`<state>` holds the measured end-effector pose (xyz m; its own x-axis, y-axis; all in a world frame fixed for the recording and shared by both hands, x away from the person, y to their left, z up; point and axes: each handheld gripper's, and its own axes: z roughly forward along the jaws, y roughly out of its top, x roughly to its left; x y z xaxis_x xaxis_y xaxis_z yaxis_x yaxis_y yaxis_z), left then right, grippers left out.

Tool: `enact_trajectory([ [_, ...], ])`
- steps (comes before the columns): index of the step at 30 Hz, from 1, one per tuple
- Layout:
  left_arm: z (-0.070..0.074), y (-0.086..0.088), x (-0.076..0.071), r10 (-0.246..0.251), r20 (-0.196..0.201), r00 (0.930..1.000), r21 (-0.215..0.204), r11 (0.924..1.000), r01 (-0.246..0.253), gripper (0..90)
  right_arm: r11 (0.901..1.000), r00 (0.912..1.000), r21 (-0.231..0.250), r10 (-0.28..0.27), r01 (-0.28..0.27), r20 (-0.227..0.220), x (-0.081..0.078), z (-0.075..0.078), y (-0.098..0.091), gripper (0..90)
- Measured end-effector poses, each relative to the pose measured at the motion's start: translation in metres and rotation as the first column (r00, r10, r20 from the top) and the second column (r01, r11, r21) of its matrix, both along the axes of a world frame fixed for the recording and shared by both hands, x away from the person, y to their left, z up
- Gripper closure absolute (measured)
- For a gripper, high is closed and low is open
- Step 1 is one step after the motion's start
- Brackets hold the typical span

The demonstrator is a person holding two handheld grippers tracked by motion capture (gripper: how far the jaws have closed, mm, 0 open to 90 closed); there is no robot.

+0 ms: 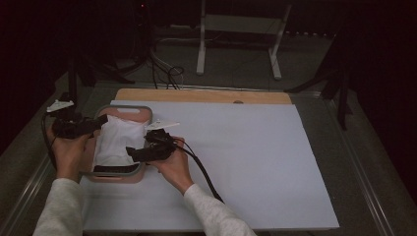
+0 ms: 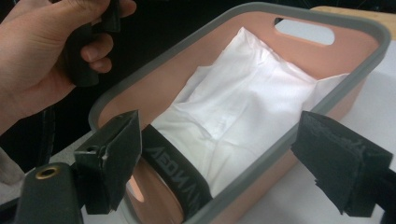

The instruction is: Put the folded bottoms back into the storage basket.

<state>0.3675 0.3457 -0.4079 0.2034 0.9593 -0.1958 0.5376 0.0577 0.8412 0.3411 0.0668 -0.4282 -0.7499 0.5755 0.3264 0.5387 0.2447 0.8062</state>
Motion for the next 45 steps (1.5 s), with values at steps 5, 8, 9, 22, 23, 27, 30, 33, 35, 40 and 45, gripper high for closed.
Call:
enact_trajectory([
  [5,0.005,-0.009,-0.005,-0.032,0.063,0.9975,-0.009,0.9994,0.033,0.1,0.9999,0.9992,-0.011,0.008,-0.007,0.039,0.000,0.004,-0.010,14.5],
  [8,0.008,-0.017,-0.008,-0.042,0.051,0.9978,0.007,0.9991,0.042,0.1,0.9999,0.9986,-0.011,0.010,-0.010,0.051,0.001,0.006,-0.017,14.2],
  [9,0.009,-0.019,-0.009,-0.047,0.047,0.9978,0.009,0.9989,0.047,0.1,0.9998,0.9984,-0.014,0.011,-0.010,0.055,0.001,0.007,-0.020,14.2],
  [22,0.014,-0.043,-0.025,-0.102,0.074,0.9921,0.019,0.9948,0.101,0.1,0.9967,0.9930,-0.081,0.014,-0.004,0.117,0.003,0.012,-0.057,14.1],
  [23,0.014,-0.045,-0.026,-0.107,0.075,0.9915,0.026,0.9942,0.105,0.1,0.9962,0.9924,-0.087,0.012,-0.002,0.122,0.002,0.012,-0.059,14.1],
  [27,0.014,-0.054,-0.031,-0.128,0.079,0.9886,0.048,0.9911,0.124,0.1,0.9956,0.9912,-0.094,0.009,0.004,0.132,0.003,0.013,-0.070,13.9],
  [30,0.014,-0.060,-0.035,-0.141,0.084,0.9865,0.057,0.9890,0.136,0.2,0.9951,0.9907,-0.098,0.002,0.012,0.136,0.003,0.014,-0.079,13.9],
  [33,0.014,-0.066,-0.039,-0.144,0.081,0.9863,0.069,0.9880,0.138,0.1,0.9941,0.9900,-0.107,-0.001,0.016,0.141,0.003,0.014,-0.087,13.8],
  [35,0.013,-0.070,-0.042,-0.152,0.081,0.9851,0.073,0.9866,0.146,0.2,0.9933,0.9897,-0.114,-0.002,0.018,0.143,0.003,0.013,-0.092,13.8],
  [40,0.009,-0.079,-0.050,-0.167,0.079,0.9828,0.104,0.9819,0.158,0.2,0.9909,0.9880,-0.132,-0.007,0.027,0.154,0.003,0.013,-0.106,13.4],
  [45,0.006,-0.087,-0.058,-0.177,0.088,0.9803,0.125,0.9783,0.165,0.2,0.9906,0.9854,-0.129,-0.024,0.046,0.169,0.002,0.013,-0.122,13.4],
])
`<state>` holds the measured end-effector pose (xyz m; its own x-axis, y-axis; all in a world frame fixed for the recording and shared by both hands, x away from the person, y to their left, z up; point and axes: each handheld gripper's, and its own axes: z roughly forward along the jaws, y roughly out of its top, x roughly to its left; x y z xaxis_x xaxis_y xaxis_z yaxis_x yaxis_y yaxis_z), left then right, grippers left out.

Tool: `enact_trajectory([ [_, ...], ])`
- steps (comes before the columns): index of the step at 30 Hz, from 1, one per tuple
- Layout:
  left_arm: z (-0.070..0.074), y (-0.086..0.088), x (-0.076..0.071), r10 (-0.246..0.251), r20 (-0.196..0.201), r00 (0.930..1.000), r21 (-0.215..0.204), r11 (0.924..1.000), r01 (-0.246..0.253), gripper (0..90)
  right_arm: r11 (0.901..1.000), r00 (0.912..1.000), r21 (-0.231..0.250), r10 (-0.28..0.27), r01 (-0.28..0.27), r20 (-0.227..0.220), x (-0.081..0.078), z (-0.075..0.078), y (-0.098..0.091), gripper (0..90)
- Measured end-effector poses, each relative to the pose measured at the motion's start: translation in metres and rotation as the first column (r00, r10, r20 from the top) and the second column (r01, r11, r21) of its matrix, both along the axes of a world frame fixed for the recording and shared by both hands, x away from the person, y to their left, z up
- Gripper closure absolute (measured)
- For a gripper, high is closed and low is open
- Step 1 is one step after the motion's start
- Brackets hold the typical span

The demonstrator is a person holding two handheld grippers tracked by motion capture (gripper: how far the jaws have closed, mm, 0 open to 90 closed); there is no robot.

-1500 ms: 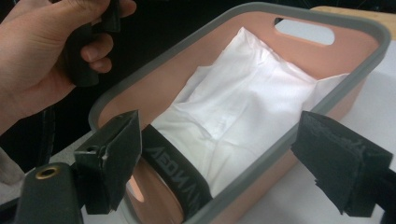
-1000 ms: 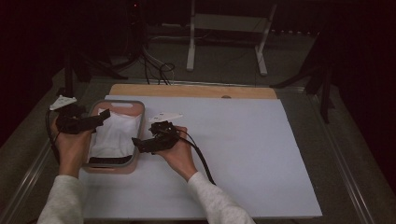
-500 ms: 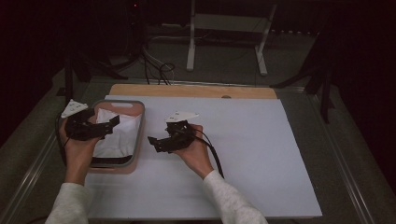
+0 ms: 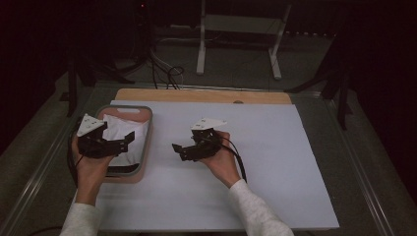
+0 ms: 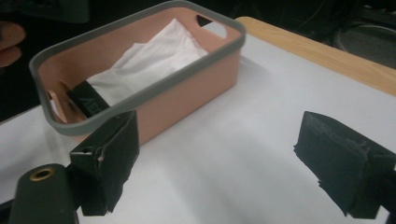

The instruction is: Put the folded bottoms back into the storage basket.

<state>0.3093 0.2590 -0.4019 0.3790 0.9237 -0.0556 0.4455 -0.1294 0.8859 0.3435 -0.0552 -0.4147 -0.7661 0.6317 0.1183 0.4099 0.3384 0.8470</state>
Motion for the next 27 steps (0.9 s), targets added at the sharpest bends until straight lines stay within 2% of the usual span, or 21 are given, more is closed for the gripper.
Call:
enact_trajectory([
  [3,-0.002,-0.002,-0.004,0.000,0.006,1.0000,0.006,1.0000,0.000,0.2,0.9999,0.9999,0.002,-0.014,0.014,0.002,0.001,-0.001,-0.008,13.4],
  [6,-0.005,-0.004,-0.013,-0.002,0.024,0.9997,-0.003,1.0000,0.002,0.2,0.9992,0.9992,0.013,-0.039,0.038,0.006,0.000,-0.001,-0.024,13.4],
  [10,-0.010,-0.006,-0.021,-0.013,0.025,0.9996,-0.004,0.9999,0.013,0.2,0.9986,0.9987,0.024,-0.048,0.048,0.017,-0.002,-0.001,-0.036,13.4],
  [13,-0.015,-0.007,-0.028,-0.019,0.027,0.9995,-0.004,0.9998,0.019,0.2,0.9969,0.9977,0.046,-0.064,0.063,0.022,-0.005,-0.002,-0.053,13.3],
  [16,-0.019,-0.007,-0.034,-0.025,0.033,0.9992,-0.018,0.9995,0.025,0.2,0.9963,0.9972,0.049,-0.071,0.070,0.023,-0.006,-0.003,-0.060,13.3],
  [20,-0.022,-0.007,-0.037,-0.027,0.038,0.9989,0.009,0.9996,0.027,0.2,0.9947,0.9958,0.058,-0.087,0.085,0.028,-0.009,-0.005,-0.076,13.3],
  [27,-0.021,-0.004,-0.043,-0.040,0.070,0.9967,-0.013,0.9991,0.041,0.2,0.9919,0.9930,0.062,-0.113,0.111,0.034,-0.016,-0.010,-0.099,13.1],
])
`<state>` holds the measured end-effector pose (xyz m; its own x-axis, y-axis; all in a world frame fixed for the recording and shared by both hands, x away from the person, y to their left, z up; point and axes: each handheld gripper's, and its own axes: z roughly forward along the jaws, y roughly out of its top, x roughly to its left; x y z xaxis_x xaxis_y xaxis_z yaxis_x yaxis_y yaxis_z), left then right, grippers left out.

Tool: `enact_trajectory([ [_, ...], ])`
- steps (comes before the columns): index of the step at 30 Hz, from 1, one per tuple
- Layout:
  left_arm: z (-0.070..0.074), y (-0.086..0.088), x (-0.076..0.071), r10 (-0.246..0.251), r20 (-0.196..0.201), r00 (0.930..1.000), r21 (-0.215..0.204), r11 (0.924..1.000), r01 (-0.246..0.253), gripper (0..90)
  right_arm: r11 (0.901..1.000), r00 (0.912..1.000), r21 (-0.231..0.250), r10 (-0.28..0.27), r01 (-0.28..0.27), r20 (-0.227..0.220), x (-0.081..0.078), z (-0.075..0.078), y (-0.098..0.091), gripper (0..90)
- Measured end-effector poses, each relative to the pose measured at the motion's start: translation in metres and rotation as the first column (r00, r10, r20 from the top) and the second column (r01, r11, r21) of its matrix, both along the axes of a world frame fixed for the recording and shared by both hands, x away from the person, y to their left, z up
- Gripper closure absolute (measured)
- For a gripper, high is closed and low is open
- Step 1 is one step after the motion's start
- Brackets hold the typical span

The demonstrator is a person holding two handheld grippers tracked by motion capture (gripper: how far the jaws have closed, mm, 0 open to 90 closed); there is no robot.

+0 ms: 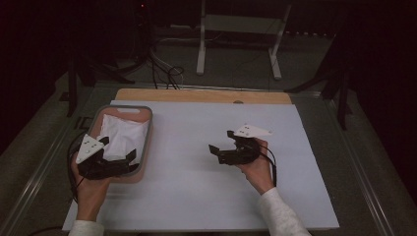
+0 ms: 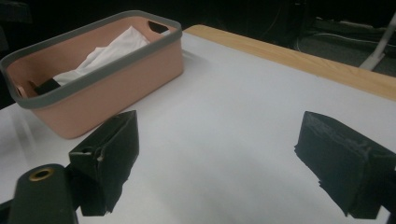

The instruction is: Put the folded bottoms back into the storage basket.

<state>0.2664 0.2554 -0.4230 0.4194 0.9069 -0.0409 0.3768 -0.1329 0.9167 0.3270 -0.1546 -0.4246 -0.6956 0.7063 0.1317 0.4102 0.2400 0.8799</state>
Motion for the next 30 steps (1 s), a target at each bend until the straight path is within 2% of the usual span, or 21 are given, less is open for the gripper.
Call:
enact_trajectory([
  [5,0.000,0.000,-0.002,-0.014,0.012,0.9998,-0.004,0.9999,0.015,0.2,0.9998,0.9992,-0.011,-0.013,0.014,0.037,-0.011,-0.001,-0.015,12.4],
  [9,-0.002,0.000,-0.003,-0.016,0.012,0.9998,-0.013,0.9998,0.016,0.1,0.9996,0.9989,-0.006,-0.028,0.028,0.038,-0.019,-0.005,-0.027,12.1],
  [16,-0.004,0.001,-0.002,-0.020,0.010,0.9998,-0.024,0.9995,0.020,0.2,0.9973,0.9962,0.027,-0.069,0.068,0.053,-0.031,-0.009,-0.047,11.9],
  [24,-0.006,-0.001,-0.002,-0.029,0.013,0.9995,-0.025,0.9992,0.029,0.1,0.9951,0.9941,0.046,-0.090,0.088,0.061,-0.039,-0.014,-0.065,10.7],
  [30,-0.007,-0.004,-0.003,-0.039,0.017,0.9991,-0.025,0.9989,0.040,0.1,0.9928,0.9906,0.068,-0.105,0.099,0.089,-0.046,-0.012,-0.076,10.2],
])
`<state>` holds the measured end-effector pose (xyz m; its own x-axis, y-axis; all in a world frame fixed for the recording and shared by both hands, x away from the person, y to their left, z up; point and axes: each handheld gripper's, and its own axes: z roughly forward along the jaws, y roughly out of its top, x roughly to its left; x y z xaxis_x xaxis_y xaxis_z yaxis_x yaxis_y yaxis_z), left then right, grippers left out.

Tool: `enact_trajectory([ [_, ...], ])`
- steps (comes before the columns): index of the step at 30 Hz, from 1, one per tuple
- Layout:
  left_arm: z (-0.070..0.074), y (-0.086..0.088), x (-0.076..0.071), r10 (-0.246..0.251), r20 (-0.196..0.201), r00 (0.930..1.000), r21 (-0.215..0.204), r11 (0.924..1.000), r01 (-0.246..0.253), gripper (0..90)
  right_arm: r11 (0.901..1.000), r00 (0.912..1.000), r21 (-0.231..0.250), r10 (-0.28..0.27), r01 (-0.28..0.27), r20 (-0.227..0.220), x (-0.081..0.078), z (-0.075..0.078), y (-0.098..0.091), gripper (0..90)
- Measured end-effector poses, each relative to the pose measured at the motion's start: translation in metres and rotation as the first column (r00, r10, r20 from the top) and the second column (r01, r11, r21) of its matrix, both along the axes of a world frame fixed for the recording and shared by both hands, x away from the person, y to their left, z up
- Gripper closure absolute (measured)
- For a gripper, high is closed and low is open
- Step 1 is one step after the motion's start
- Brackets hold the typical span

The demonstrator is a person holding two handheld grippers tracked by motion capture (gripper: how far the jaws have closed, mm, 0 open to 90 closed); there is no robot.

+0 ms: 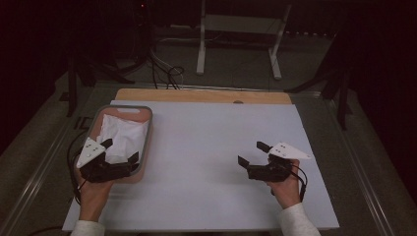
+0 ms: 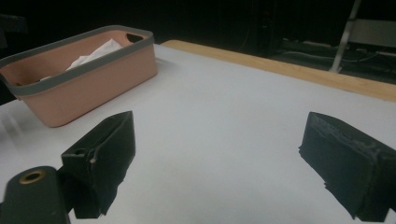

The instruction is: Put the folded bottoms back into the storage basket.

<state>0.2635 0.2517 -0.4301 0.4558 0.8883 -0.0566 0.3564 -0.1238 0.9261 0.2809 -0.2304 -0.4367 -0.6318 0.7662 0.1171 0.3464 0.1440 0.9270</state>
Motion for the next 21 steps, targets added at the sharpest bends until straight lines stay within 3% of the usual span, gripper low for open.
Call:
enact_trajectory([
  [14,0.002,0.000,-0.003,-0.009,0.020,0.9998,-0.016,0.9998,0.010,0.1,0.9989,0.9994,0.034,-0.033,0.032,0.011,-0.010,-0.014,-0.023,10.1],
  [21,-0.001,0.002,-0.003,-0.007,0.018,0.9998,-0.023,0.9997,0.008,0.1,0.9993,0.9995,0.019,-0.033,0.033,0.004,-0.011,-0.021,-0.025,9.9],
])
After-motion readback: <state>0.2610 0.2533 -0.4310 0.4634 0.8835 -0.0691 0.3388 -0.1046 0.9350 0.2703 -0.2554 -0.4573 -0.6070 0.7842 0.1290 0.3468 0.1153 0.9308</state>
